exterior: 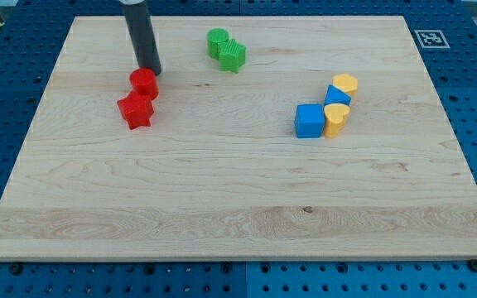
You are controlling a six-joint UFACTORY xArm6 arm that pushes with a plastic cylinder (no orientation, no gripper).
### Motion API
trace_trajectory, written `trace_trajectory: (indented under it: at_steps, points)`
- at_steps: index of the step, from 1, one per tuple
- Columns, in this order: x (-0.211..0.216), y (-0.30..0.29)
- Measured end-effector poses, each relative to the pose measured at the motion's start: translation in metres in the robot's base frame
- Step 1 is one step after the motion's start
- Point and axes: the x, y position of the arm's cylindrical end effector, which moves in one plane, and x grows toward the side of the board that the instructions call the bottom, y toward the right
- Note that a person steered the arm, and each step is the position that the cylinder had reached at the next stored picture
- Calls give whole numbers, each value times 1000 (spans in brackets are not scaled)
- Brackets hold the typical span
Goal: Slightly push the hexagon down
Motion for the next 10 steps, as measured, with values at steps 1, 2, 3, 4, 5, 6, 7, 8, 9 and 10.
trace_trajectory:
  at_steps: [1, 2, 3, 4, 5, 6, 7, 8, 9, 10]
  points:
    - [17, -4]
    - [18, 16]
    - [18, 69]
    - [20, 123]
    - [20, 170]
    - [20, 205]
    - [20, 239]
    - [19, 275]
    - [19, 334]
    - [19, 383]
